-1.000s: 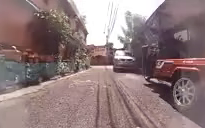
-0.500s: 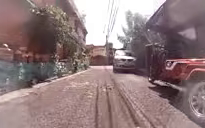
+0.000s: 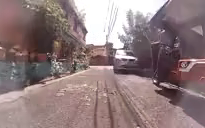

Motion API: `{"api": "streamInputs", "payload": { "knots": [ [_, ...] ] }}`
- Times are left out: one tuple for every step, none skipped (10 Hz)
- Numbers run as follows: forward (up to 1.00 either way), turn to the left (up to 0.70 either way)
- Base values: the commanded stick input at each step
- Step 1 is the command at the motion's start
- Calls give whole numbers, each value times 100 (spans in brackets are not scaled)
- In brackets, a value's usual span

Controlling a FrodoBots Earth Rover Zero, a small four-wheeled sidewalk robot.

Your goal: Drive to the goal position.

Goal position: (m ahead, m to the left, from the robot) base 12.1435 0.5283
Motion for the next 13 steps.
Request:
{"api": "streamInputs", "payload": {
  "knots": [
    [70, 0],
    [70, 0],
    [70, 0],
    [70, 0],
    [70, 0],
    [70, 0],
    [70, 0],
    [70, 0],
    [70, 0],
    [70, 0],
    [70, 0],
    [70, 0],
    [70, 0]
  ]
}}
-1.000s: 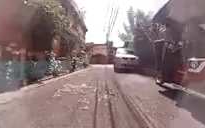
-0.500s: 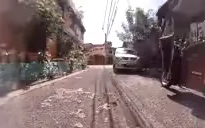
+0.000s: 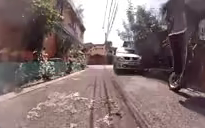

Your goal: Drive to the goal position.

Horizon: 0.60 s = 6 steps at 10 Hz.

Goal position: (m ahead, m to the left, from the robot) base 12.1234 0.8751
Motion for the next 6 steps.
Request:
{"api": "streamInputs", "payload": {
  "knots": [
    [70, 0],
    [70, 0],
    [70, 0],
    [70, 0],
    [70, 0],
    [70, 0]
  ]
}}
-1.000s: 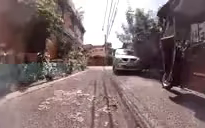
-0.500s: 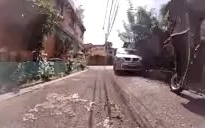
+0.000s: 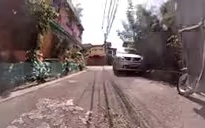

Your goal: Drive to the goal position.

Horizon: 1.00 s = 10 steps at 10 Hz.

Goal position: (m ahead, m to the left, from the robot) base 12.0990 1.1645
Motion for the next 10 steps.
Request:
{"api": "streamInputs", "payload": {
  "knots": [
    [70, 0],
    [70, 0],
    [70, 0],
    [70, 0],
    [70, 0],
    [70, 0],
    [70, 0],
    [70, 0],
    [70, 0],
    [70, 0]
  ]
}}
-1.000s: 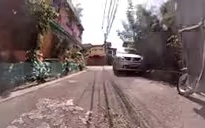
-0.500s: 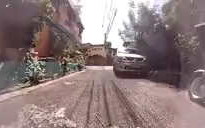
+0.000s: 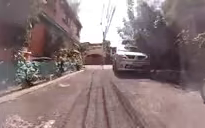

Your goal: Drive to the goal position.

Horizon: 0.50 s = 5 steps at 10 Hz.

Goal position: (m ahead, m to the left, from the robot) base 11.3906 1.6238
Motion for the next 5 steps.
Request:
{"api": "streamInputs", "payload": {
  "knots": [
    [70, 0],
    [70, 0],
    [70, 0],
    [70, 0],
    [70, 0]
  ]
}}
